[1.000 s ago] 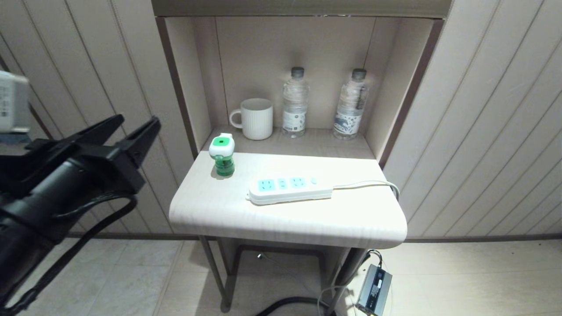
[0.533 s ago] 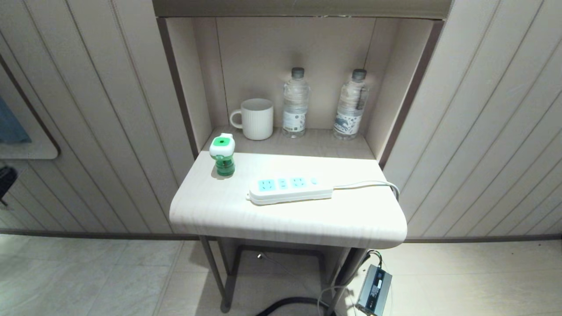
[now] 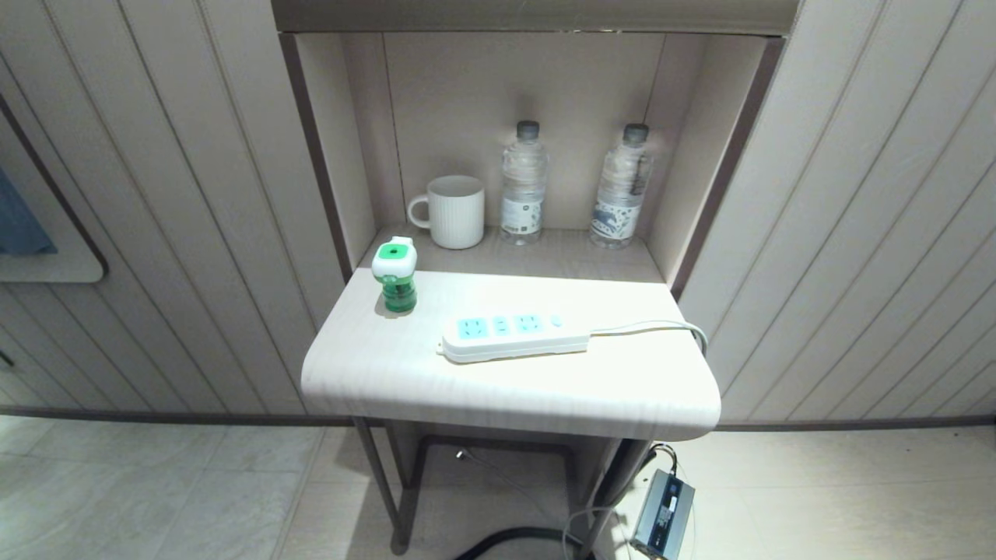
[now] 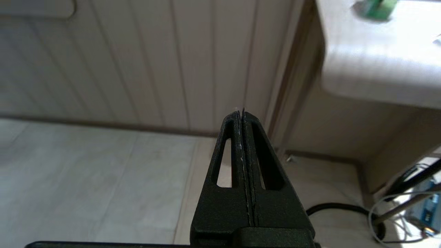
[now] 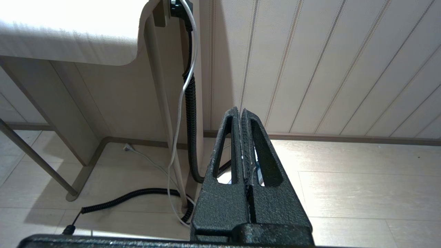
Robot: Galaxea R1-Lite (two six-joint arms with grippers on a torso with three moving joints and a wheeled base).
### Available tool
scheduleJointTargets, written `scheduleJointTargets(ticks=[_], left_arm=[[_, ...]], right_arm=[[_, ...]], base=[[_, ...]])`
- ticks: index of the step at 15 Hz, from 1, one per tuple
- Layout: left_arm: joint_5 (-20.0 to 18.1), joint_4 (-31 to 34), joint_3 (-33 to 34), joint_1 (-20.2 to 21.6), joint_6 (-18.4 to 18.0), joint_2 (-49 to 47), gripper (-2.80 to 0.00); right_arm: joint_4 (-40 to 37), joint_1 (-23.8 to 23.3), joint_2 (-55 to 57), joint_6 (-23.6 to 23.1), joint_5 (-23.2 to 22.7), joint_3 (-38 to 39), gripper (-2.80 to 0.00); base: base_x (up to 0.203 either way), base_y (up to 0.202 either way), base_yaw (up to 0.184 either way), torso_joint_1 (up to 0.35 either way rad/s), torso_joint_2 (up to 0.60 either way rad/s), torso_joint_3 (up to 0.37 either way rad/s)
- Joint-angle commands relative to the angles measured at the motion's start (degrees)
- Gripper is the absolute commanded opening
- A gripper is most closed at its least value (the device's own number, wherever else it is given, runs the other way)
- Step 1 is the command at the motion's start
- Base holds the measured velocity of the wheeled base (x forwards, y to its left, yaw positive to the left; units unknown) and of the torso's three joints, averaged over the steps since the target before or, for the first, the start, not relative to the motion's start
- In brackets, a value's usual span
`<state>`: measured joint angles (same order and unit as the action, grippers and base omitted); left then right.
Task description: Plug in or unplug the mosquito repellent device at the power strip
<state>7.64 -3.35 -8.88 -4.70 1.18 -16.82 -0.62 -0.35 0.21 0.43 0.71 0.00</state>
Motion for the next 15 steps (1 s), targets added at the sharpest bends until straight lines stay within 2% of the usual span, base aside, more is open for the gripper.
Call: scheduleJointTargets(ticks=[1,3,5,7,10,15], left_arm=[[-2.92,2.60,1.68,2.99,-0.17,7.18,-2.80],[-5.81,8.61,3.72,3.81,-1.39,15.22,-2.80],[-7.36,6.34,7.92,4.26,-2.80,16.78,-2.80],[-7.64,5.55,8.26,4.35,-3.11,16.82,-2.80],[-9.24,4.40,8.71,4.34,-8.24,16.79,-2.80],[-9.40,4.58,8.71,4.27,-8.39,16.56,-2.80]], right_arm=[[0.01,0.00,-0.01,0.01,0.00,0.00,-2.80],[0.01,0.00,-0.02,0.01,0.00,0.00,-2.80],[0.01,0.00,-0.03,0.01,0.00,0.00,-2.80],[0.01,0.00,0.05,0.01,0.00,0.00,-2.80],[0.01,0.00,-0.02,0.01,0.00,0.00,-2.80],[0.01,0.00,-0.03,0.01,0.00,0.00,-2.80]], base=[[0.000,0.000,0.000,0.000,0.00,0.000],[0.000,0.000,0.000,0.000,0.00,0.000],[0.000,0.000,0.000,0.000,0.00,0.000],[0.000,0.000,0.000,0.000,0.00,0.000],[0.000,0.000,0.000,0.000,0.00,0.000],[0.000,0.000,0.000,0.000,0.00,0.000]])
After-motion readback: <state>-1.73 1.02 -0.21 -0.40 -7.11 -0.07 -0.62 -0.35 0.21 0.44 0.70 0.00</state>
